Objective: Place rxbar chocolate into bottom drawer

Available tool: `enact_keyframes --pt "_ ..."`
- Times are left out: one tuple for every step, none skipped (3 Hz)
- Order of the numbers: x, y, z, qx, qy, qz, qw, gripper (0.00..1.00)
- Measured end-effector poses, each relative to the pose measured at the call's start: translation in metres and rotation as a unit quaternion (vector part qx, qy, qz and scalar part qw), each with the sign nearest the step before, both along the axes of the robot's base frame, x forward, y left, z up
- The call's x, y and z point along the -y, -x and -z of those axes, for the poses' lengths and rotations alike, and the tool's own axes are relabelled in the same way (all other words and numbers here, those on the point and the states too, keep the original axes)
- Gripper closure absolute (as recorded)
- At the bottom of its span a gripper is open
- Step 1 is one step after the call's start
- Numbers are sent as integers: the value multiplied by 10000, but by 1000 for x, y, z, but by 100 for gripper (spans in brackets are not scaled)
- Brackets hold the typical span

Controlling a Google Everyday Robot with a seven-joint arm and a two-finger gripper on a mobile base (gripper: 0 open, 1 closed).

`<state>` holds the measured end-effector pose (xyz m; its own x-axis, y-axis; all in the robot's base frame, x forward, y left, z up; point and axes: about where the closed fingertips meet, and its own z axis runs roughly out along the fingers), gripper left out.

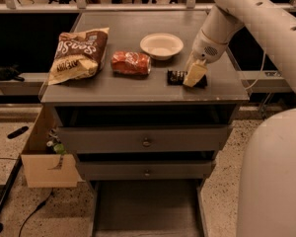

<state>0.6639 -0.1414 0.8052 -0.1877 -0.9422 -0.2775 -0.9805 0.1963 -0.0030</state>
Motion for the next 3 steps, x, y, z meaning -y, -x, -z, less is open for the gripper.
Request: enact_keyframes --pt "0 0 0 0 0 0 10000 100" --pt "0 0 -12 0 0 0 10000 100" --pt "0 0 -21 1 0 0 10000 100"
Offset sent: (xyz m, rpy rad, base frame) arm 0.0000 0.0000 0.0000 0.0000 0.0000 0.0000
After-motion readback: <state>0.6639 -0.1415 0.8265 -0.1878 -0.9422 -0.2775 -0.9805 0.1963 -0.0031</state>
